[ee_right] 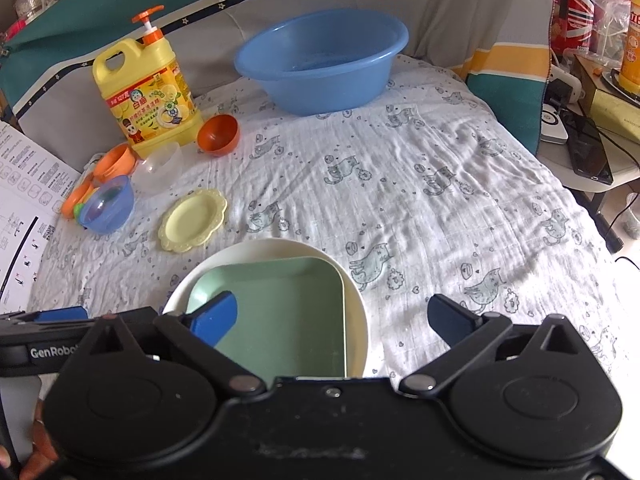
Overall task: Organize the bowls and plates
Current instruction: 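Move both tools to the yellow scalloped plate and close them on its rim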
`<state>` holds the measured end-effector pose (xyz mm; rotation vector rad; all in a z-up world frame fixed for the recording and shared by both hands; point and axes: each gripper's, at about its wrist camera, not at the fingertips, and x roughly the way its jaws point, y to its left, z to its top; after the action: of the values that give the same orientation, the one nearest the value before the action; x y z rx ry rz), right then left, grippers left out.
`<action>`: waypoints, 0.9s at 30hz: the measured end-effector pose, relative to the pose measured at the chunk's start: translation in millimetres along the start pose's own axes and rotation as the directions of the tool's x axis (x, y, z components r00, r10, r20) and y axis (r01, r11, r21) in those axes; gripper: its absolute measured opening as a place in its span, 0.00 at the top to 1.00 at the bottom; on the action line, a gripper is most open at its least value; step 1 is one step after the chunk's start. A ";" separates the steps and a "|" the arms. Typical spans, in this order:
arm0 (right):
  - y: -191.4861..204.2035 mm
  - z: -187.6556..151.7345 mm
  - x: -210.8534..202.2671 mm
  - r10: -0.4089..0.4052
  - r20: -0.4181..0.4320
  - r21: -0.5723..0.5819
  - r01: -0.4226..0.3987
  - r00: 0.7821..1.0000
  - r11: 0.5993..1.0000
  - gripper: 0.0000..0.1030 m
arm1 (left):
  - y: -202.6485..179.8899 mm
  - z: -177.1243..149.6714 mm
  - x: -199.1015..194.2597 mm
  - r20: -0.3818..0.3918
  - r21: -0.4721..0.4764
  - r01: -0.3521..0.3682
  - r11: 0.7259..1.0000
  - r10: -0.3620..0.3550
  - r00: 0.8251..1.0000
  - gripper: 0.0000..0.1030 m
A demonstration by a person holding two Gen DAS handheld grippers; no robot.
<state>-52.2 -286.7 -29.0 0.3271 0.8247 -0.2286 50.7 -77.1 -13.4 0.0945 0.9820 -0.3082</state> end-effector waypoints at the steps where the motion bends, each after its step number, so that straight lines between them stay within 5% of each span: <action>1: 1.1 0.3 -0.8 -0.001 0.001 -0.002 0.001 1.000 1.000 0.00 | 1.0 -0.3 -1.1 0.003 -0.003 0.001 1.000 -0.001 1.000 0.00; 27: 51.3 46.6 45.9 0.066 -0.042 -0.042 -0.068 0.997 0.997 0.00 | 58.7 26.2 30.6 0.029 -0.067 -0.072 0.995 0.074 0.997 0.00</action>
<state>26.2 -259.8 -23.8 0.3186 0.8561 -0.1418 105.1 -33.4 -27.7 0.0652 0.9545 -0.2096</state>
